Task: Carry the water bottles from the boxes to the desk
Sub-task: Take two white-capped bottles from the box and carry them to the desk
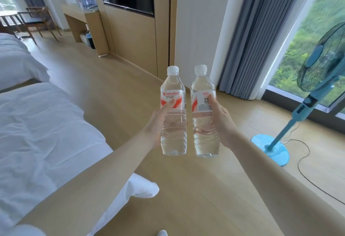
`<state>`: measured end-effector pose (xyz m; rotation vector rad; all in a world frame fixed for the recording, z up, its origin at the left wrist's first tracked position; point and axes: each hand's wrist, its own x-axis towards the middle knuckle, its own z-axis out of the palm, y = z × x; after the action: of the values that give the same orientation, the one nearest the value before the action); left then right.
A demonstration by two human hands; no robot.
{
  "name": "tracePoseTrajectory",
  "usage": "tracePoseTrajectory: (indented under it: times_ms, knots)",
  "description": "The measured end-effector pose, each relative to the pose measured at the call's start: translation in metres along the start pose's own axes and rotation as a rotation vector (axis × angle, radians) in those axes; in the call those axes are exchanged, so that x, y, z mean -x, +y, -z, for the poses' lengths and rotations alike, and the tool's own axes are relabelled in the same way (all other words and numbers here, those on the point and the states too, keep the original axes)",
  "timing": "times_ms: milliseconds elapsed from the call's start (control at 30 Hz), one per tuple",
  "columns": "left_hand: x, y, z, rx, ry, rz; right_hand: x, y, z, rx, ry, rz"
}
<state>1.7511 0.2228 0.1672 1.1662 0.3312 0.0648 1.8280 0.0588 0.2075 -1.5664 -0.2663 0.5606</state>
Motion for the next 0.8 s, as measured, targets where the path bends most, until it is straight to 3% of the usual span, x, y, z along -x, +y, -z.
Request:
tracePoseTrajectory:
  times_ms: [533,800]
  knots:
    - [-0.167,0.063,0.058,0.141,0.102,0.010,-0.192,-0.030,-0.027,-0.029,-0.054,0.042]
    - [-0.270,0.070,0.041,0.002,0.357,-0.043,-0.311,-0.042,0.018,-0.045,-0.149,0.004]
